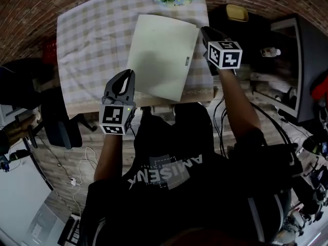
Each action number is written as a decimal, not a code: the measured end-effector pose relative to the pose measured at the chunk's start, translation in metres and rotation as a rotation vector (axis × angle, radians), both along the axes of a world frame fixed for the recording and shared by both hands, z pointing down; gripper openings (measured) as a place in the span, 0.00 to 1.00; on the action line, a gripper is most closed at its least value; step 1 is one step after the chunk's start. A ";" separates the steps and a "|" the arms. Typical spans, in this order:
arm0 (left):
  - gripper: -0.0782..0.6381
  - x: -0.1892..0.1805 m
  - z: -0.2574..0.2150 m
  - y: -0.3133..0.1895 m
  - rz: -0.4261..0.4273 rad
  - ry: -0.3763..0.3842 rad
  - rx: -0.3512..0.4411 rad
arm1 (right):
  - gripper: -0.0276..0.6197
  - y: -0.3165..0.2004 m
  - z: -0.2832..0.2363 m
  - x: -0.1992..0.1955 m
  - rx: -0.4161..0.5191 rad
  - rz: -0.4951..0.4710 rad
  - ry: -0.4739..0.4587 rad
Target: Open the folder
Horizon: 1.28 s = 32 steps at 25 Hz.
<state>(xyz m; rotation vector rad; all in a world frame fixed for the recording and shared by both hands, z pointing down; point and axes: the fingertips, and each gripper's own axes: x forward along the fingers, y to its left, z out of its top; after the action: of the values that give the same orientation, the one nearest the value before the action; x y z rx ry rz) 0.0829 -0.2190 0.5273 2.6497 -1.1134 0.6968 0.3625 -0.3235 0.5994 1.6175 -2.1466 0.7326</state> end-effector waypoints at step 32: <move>0.22 -0.063 0.092 0.051 0.093 -0.288 -0.033 | 0.25 -0.010 0.043 0.001 -0.104 0.017 -0.038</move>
<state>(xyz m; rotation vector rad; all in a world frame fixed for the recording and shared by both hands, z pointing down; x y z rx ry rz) 0.0195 -0.1681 0.6197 2.6454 -1.0370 1.1337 0.3638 -0.3335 0.6428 1.5817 -2.0863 0.8721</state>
